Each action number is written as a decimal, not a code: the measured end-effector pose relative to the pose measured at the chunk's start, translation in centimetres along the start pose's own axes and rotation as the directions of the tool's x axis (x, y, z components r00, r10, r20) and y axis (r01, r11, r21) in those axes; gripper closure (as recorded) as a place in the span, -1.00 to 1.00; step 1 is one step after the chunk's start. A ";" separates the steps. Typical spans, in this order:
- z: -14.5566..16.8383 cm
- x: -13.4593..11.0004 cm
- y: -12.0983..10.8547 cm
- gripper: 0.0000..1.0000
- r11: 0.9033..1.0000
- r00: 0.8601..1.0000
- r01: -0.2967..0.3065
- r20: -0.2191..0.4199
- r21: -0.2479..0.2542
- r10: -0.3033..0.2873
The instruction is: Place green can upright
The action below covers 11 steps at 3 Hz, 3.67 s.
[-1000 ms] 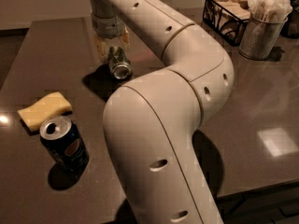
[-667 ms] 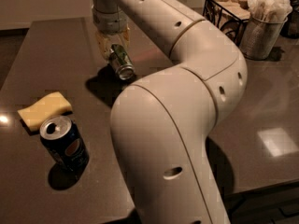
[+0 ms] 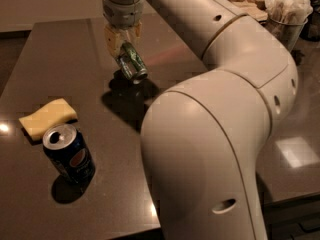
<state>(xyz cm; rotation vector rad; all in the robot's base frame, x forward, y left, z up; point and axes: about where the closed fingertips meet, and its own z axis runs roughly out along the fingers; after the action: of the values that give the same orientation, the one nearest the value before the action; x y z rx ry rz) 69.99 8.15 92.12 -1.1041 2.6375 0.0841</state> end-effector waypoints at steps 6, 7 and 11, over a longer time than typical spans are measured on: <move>-9.9 10.2 0.9 1.00 0.960 0.557 0.264 0.799 0.087 -0.226; -9.8 10.8 -0.7 1.00 0.965 0.481 0.243 0.852 0.096 -0.205; -4.5 12.7 -6.3 0.15 0.974 0.446 0.223 0.884 0.043 -0.141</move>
Offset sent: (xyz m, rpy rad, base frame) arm -0.0712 -0.0505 0.0723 0.3856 -0.3759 0.2517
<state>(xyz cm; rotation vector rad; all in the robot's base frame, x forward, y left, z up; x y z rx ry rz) 64.93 -5.79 93.29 -0.9667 1.5475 0.5680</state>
